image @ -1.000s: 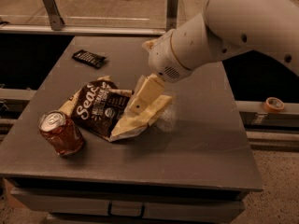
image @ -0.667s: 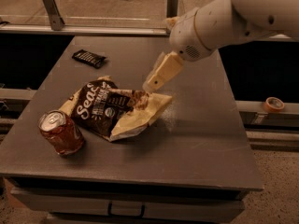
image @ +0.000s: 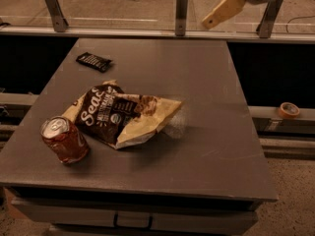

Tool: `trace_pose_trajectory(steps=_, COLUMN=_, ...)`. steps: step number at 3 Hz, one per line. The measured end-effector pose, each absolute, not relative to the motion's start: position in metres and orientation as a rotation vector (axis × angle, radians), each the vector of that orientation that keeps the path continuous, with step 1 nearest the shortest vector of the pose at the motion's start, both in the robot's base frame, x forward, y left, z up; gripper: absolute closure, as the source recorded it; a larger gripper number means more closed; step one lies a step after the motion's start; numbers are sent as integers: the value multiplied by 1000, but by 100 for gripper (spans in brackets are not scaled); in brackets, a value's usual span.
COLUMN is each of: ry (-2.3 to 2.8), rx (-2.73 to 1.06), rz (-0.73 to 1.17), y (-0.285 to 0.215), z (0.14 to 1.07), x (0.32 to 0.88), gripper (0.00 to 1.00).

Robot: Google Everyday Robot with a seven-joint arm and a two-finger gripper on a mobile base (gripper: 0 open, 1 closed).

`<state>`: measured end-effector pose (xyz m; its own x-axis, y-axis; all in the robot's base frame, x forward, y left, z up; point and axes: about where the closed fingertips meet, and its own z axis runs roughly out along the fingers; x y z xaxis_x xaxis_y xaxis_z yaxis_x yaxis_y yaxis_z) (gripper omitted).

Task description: Move brown chip bag near coke can

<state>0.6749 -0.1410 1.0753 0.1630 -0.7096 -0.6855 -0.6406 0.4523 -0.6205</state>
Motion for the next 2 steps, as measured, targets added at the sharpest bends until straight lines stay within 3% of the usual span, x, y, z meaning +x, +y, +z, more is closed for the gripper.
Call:
trace_pose_trajectory(steps=1, ry=1502, rx=-1060, rz=-302, y=-218, z=1144, x=685, gripper=0)
trace_pose_trajectory(steps=2, ry=1511, rx=-1019, rz=-346, y=-236, z=1151, x=687, gripper=0)
